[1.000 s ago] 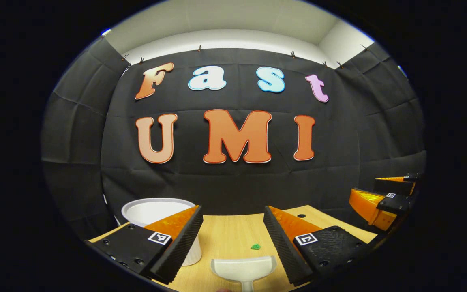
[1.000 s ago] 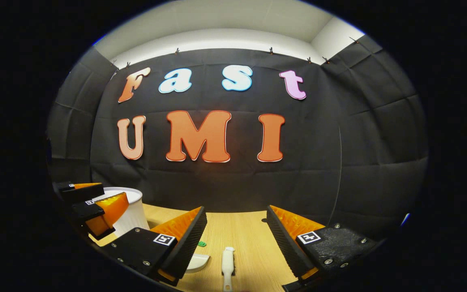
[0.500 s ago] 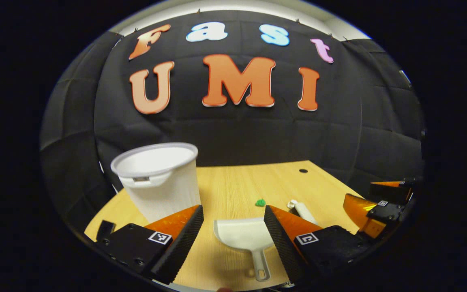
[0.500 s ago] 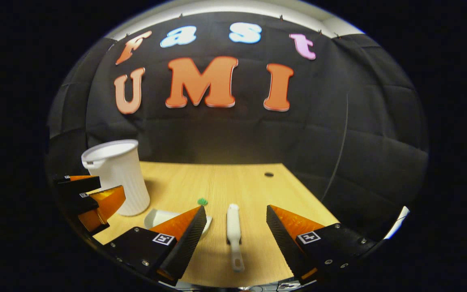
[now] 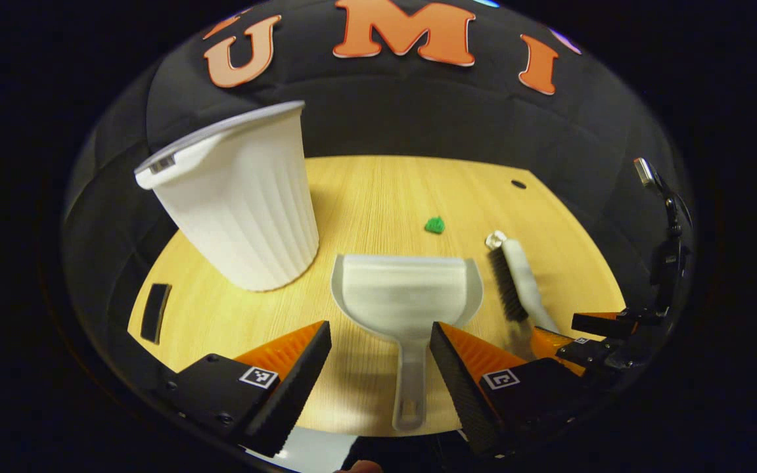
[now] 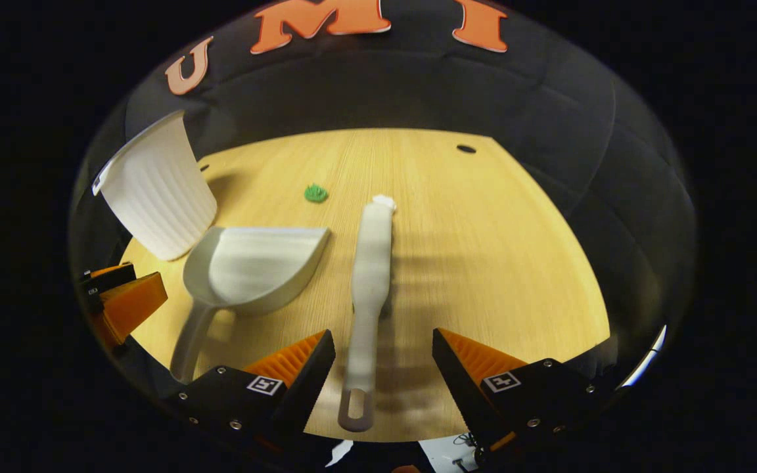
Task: Pick up the small broom and dustpan from the desktop, sweep the trash into the dustpan with the broom, and then empty the trash into the garbage bin.
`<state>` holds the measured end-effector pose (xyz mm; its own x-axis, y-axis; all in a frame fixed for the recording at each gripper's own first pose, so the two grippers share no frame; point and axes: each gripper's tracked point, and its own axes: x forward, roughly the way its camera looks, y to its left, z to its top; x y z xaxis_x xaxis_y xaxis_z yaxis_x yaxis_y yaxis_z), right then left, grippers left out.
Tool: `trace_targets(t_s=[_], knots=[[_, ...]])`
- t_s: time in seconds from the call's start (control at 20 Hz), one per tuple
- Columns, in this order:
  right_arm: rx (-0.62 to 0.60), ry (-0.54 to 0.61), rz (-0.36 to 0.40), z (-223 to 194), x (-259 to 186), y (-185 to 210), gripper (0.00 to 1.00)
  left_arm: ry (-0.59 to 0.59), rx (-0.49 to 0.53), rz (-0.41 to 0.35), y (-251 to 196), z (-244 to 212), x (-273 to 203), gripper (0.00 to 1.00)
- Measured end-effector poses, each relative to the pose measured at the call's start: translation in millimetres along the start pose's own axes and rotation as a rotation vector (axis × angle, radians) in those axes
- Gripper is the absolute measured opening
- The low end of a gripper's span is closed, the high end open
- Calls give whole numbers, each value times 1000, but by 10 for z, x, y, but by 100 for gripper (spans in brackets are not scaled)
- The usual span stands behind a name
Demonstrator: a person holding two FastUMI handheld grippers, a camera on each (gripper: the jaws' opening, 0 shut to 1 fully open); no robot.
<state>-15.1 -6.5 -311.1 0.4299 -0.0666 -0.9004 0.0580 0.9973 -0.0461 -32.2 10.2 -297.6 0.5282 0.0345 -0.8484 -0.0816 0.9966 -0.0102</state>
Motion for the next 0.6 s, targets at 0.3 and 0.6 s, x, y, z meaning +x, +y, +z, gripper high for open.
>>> trace_targets(t_s=[0.3, 0.6], knots=[[-21, 96, 15, -34, 110, 140, 95, 246, -36, -77, -6, -307, 189, 98], [-6, 184, -1, -84, 249, 190, 95, 392, -16, -151, -124, -348, 325, 98]])
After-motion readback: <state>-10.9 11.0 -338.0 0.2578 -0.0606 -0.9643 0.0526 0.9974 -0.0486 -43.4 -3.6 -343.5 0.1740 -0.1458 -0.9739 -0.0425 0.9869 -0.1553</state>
